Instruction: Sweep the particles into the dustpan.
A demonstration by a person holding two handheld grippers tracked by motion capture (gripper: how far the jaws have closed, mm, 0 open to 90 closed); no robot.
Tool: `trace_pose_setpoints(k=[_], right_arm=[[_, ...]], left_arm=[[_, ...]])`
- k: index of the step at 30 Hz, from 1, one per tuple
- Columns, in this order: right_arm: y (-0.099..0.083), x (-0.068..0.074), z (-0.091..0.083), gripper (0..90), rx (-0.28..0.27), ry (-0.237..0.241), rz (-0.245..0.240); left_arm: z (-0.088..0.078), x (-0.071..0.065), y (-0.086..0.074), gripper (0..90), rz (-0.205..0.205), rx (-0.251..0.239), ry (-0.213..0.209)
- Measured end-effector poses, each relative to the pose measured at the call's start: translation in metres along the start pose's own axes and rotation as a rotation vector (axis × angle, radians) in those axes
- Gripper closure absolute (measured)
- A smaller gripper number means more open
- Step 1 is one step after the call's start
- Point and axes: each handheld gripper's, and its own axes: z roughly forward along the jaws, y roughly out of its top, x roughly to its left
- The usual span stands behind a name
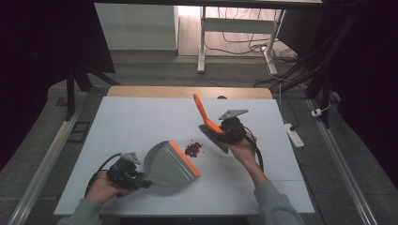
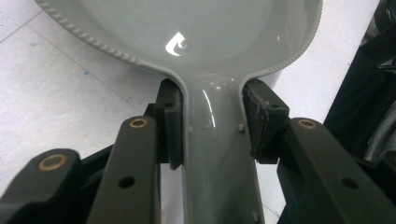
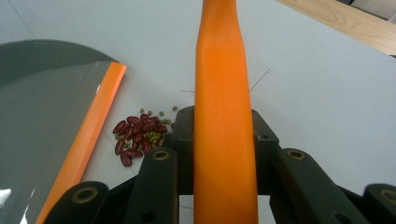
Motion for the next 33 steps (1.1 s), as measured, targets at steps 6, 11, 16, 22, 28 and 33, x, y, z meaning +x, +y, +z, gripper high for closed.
trace_pose_setpoints(k=[6, 11, 16, 22, 28, 33], right_arm=[[0.003, 0.002, 0.01, 70.7, 0.021, 0.006, -0.008], [0.007, 0.004, 0.017, 70.7, 0.035, 0.01, -0.015], [0.01, 0.005, 0.025, 70.7, 0.046, 0.014, -0.016], [0.016, 0.005, 0.04, 70.7, 0.06, 0.016, -0.03], [0.023, 0.007, 0.05, 70.7, 0.068, 0.011, -0.038], [0.023, 0.007, 0.058, 70.7, 0.088, 0.001, -0.052]], left_arm=[[0.002, 0.0, 0.002, 61.2, 0.005, 0.005, -0.006], [0.004, 0.001, 0.003, 61.2, 0.002, 0.004, -0.018], [0.004, 0.001, 0.003, 61.2, -0.002, 0.017, -0.023], [0.005, 0.002, 0.003, 61.2, -0.009, 0.021, -0.027], [0.005, 0.002, 0.003, 61.2, -0.015, 0.019, -0.032], [0.006, 0.002, 0.003, 61.3, -0.017, 0.019, -0.033]])
